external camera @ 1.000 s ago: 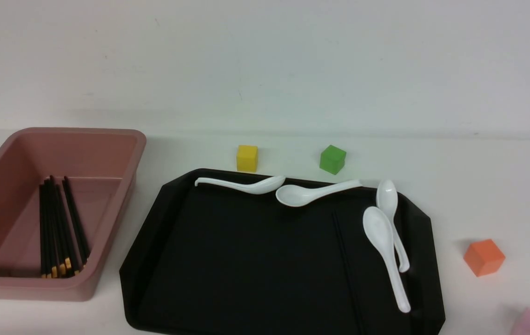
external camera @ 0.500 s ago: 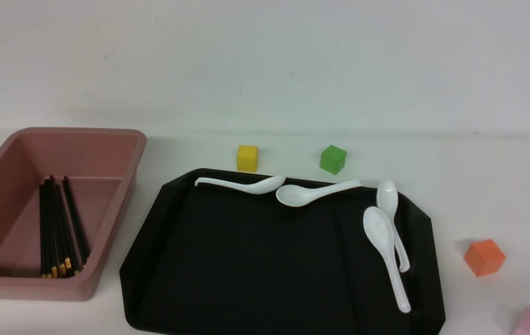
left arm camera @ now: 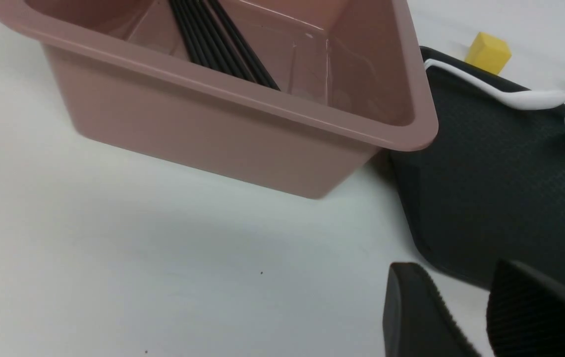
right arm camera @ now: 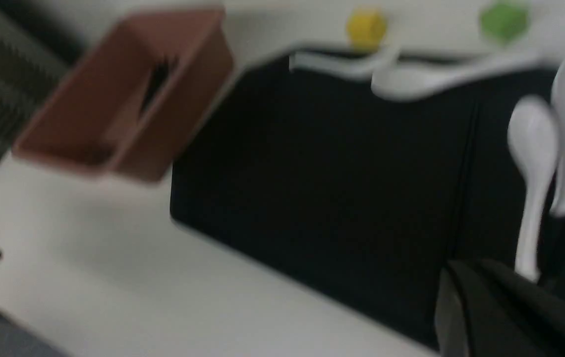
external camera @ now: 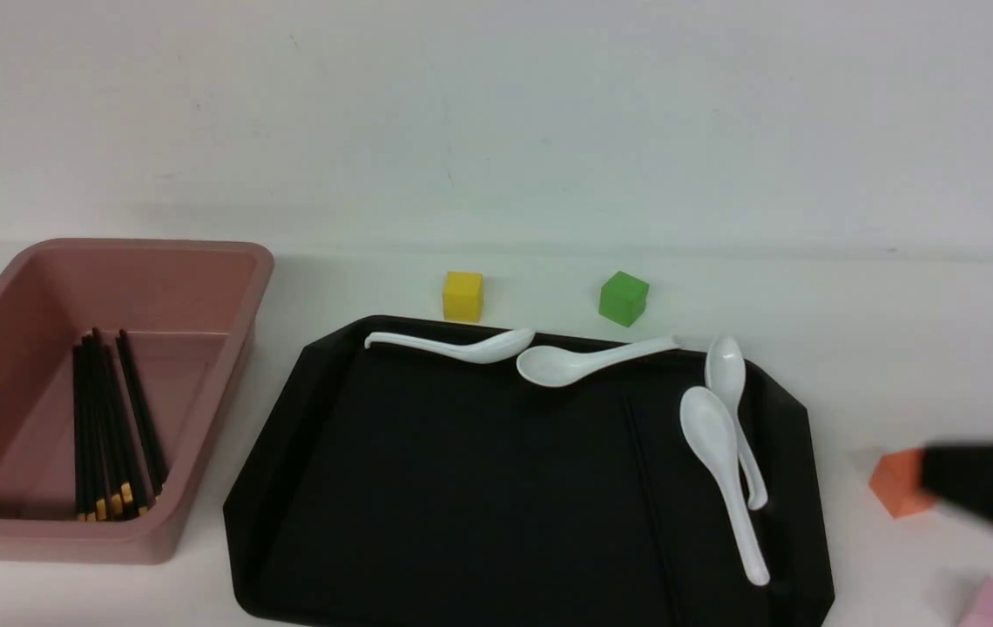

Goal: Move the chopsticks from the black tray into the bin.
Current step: Use the right arm to grab a pair of chopsticks

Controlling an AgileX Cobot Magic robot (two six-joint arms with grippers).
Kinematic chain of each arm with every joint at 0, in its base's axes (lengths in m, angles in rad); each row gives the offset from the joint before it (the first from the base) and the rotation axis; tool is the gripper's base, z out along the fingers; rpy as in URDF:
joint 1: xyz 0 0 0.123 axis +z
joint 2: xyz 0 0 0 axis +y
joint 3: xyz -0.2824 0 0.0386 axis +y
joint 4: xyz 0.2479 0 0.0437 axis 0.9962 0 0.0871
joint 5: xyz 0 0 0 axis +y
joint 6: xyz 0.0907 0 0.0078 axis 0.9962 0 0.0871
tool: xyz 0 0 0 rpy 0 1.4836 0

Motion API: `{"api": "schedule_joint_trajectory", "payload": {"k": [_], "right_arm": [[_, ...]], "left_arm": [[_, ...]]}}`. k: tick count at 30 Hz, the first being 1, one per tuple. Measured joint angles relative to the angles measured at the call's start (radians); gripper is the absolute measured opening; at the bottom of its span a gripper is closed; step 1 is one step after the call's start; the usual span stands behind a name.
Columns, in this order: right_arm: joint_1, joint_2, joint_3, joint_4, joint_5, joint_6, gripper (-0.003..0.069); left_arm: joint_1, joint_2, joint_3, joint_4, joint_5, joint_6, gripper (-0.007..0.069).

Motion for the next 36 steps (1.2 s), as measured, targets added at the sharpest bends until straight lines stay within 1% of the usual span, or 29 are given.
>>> {"api": "schedule_joint_trajectory", "payload": {"k": [1,6,10,12,14,18,19,21,23,25,27,29,30,31,36], "right_arm": [[0.000,0.114,-0.017,0.000,0.087,-0.022,0.0001],[0.012,0.490,-0.084,0.023,0.266,-0.136,0.0002],[0.084,0.674,-0.172,0.015,0.266,-0.149,0.0002],[0.124,0.724,-0.217,-0.024,0.248,-0.111,0.0002],[0.181,0.757,-0.274,-0.098,0.209,-0.019,0.0002],[0.317,0.817,-0.371,-0.383,0.056,0.313,0.0005],[0.323,0.817,-0.375,-0.383,0.052,0.331,0.0005],[0.403,0.859,-0.430,-0.593,0.026,0.558,0.0014],[0.444,0.892,-0.460,-0.718,0.019,0.713,0.0027],[0.465,0.918,-0.477,-0.803,0.009,0.821,0.0046],[0.480,0.951,-0.490,-0.864,-0.004,0.902,0.0076],[0.481,0.970,-0.494,-0.879,-0.010,0.932,0.0099],[0.481,0.995,-0.498,-0.893,-0.024,0.954,0.0134],[0.481,1.003,-0.498,-0.896,-0.028,0.959,0.0149],[0.481,1.049,-0.502,-0.906,-0.082,0.966,0.0286]], "left_arm": [[0.000,0.000,0.000,0.000,0.000,0.000,0.0238],[0.000,0.000,0.000,0.000,0.000,0.000,0.0238],[0.000,0.000,0.000,0.000,0.000,0.000,0.0238],[0.000,0.000,0.000,0.000,0.000,0.000,0.0238],[0.000,0.000,0.000,0.000,0.000,0.000,0.0238],[0.000,0.000,0.000,0.000,0.000,0.000,0.0238],[0.000,0.000,0.000,0.000,0.000,0.000,0.0238],[0.000,0.000,0.000,0.000,0.000,0.000,0.0238],[0.000,0.000,0.000,0.000,0.000,0.000,0.0238],[0.000,0.000,0.000,0.000,0.000,0.000,0.0238],[0.000,0.000,0.000,0.000,0.000,0.000,0.0238],[0.000,0.000,0.000,0.000,0.000,0.000,0.0238],[0.000,0.000,0.000,0.000,0.000,0.000,0.0238],[0.000,0.000,0.000,0.000,0.000,0.000,0.0238],[0.000,0.000,0.000,0.000,0.000,0.000,0.0238]]}}
